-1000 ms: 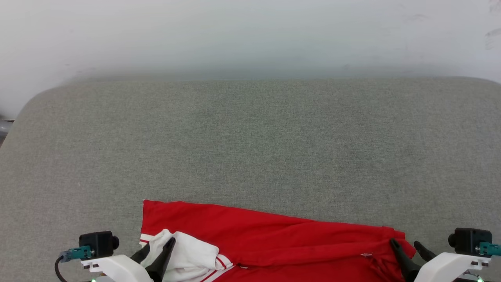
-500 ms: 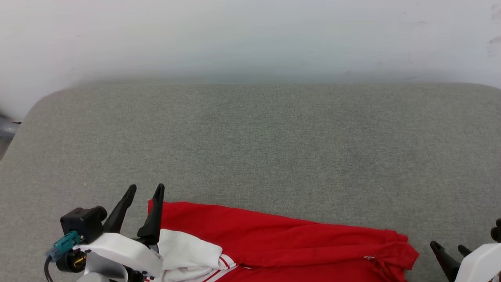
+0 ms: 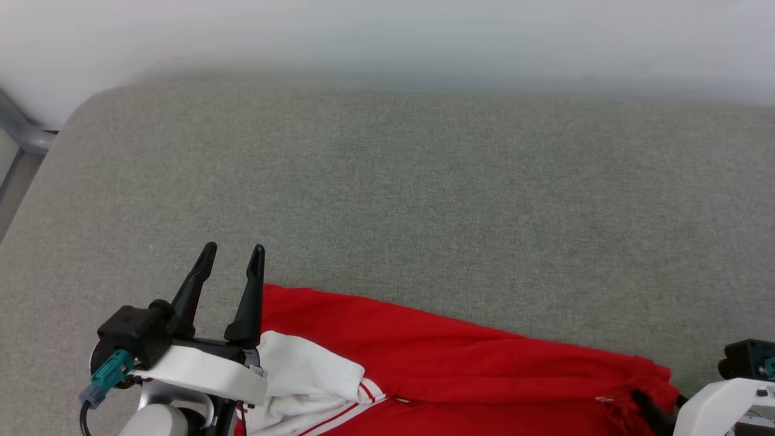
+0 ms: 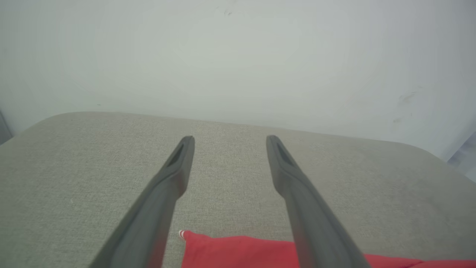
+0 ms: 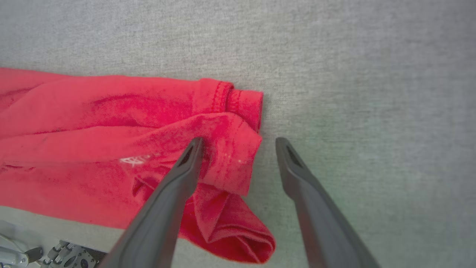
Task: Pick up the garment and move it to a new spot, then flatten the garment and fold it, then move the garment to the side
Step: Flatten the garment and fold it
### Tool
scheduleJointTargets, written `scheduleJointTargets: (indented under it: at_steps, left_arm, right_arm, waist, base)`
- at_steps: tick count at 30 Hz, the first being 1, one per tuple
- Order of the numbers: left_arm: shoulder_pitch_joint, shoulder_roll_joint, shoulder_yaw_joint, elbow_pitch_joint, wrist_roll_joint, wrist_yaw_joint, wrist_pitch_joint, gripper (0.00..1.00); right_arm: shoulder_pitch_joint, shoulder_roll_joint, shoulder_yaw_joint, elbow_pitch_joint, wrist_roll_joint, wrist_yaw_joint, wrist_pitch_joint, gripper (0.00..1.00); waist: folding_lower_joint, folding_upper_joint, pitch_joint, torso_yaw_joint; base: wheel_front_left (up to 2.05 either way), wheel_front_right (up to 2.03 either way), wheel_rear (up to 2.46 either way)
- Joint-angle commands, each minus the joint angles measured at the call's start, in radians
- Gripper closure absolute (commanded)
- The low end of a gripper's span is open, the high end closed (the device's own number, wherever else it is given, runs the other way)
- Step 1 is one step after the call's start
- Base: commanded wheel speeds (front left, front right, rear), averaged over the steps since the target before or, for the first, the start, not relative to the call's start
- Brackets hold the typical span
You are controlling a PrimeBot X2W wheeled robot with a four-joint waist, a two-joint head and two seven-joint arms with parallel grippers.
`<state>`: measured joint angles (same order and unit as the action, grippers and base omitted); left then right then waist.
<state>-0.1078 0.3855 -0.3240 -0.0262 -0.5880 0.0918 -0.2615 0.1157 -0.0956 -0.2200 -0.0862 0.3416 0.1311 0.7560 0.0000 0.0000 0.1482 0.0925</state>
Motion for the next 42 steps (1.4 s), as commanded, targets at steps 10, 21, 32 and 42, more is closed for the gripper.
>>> scheduleJointTargets:
  at_steps: [10, 21, 32, 42]
  left_arm:
    - [-0.014, -0.073, 0.059, 0.04, 0.08, -0.077, -0.004, 0.0]
    - [0.029, -0.081, 0.083, 0.063, 0.146, -0.073, -0.003, 0.0]
    - [0.085, -0.093, 0.094, 0.038, 0.16, -0.063, -0.003, 0.0]
    - [0.106, -0.091, 0.085, 0.041, 0.16, -0.053, 0.001, 0.0]
  right_arm:
    - [-0.026, 0.035, 0.077, 0.115, 0.035, 0.0, 0.012, 1.0]
    - [-0.064, -0.036, 0.032, 0.064, 0.08, -0.001, 0.038, 1.0]
    - [-0.056, -0.107, -0.127, 0.057, 0.078, -0.001, 0.141, 1.0]
    - [-0.085, 0.009, -0.259, 0.046, 0.228, -0.001, 0.353, 1.0]
  waist:
    - [0.0, 0.0, 0.046, 0.019]
    - [0.0, 0.0, -0.039, -0.014]
    - [0.0, 0.0, -0.092, -0.055]
    - [0.0, 0.0, -0.126, -0.059]
  base:
    - [0.0, 0.0, 0.0]
    - [0.0, 0.0, 0.0]
    - [0.0, 0.0, 0.0]
    - [0.0, 0.0, 0.0]
